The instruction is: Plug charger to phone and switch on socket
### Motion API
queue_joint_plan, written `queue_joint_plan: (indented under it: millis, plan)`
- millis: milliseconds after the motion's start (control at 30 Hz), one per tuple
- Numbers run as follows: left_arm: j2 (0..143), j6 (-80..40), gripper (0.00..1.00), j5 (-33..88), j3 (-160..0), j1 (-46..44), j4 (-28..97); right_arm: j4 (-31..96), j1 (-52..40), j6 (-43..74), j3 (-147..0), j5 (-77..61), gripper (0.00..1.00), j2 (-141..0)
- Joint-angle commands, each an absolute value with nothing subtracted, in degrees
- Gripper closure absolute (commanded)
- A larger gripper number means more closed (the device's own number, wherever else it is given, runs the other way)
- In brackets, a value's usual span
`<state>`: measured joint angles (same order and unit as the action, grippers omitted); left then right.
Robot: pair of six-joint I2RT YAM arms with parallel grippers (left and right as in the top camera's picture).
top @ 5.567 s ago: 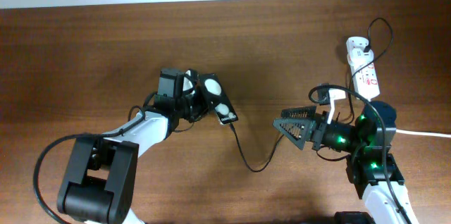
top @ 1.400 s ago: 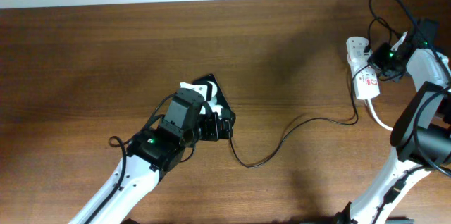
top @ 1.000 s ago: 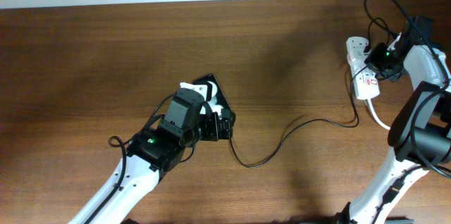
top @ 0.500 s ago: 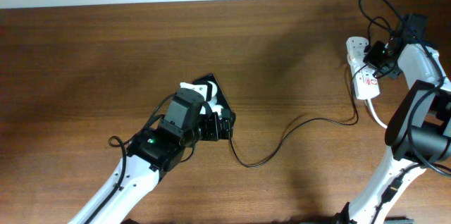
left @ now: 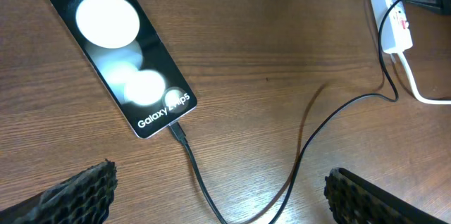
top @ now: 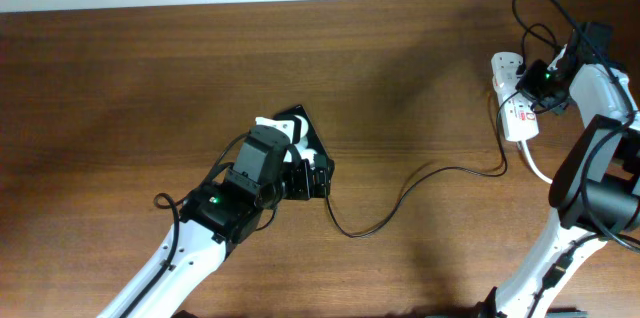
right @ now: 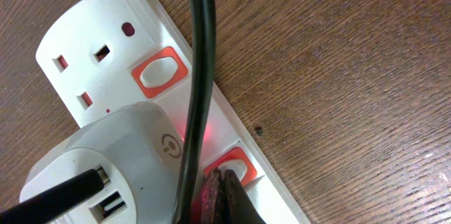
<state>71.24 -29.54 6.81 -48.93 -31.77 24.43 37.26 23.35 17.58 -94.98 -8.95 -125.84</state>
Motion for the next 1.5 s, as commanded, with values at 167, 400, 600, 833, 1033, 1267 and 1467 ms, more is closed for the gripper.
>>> queue_joint_plan:
  millis: [167, 400, 600, 833, 1033, 1267, 1467]
  plan:
    - [70.5, -28.6, 0.01, 6.3, -48.9, -31.9, 24.3, 44.5, 23.4, 23.1, -93.0, -0.8, 0.96, -125.7]
    - [70.5, -28.6, 0.01, 6.3, -48.9, -31.9, 24.3, 59.5, 22.7, 27.3, -93.0, 4.2, 0.96, -90.9]
    - [70.5, -28.6, 0.01, 6.4, -48.9, -31.9, 24.3, 72.3, 5.3, 23.4, -92.9, -2.8, 0.96, -81.4]
    - [70.5, -28.6, 0.01, 6.3, -48.9, -31.9, 24.3, 76.9, -18.2, 19.7, -92.8, -2.8, 0.96, -81.4]
    - [70.5, -28.6, 0.01, 6.4, -48.9, -31.9, 24.3, 77.8, -23.4, 19.7, -92.8, -1.5, 0.01, -81.4]
    - [70.5, -28.6, 0.01, 6.3, -48.9, -31.9, 24.3, 78.5, -23.3, 19.7, -92.8, -1.5, 0.01, -81.4]
    - [70.5, -28.6, 0.01, 6.4, -48.9, -31.9, 24.3, 78.5, -23.3, 19.7, -92.8, -1.5, 0.01, -81.4]
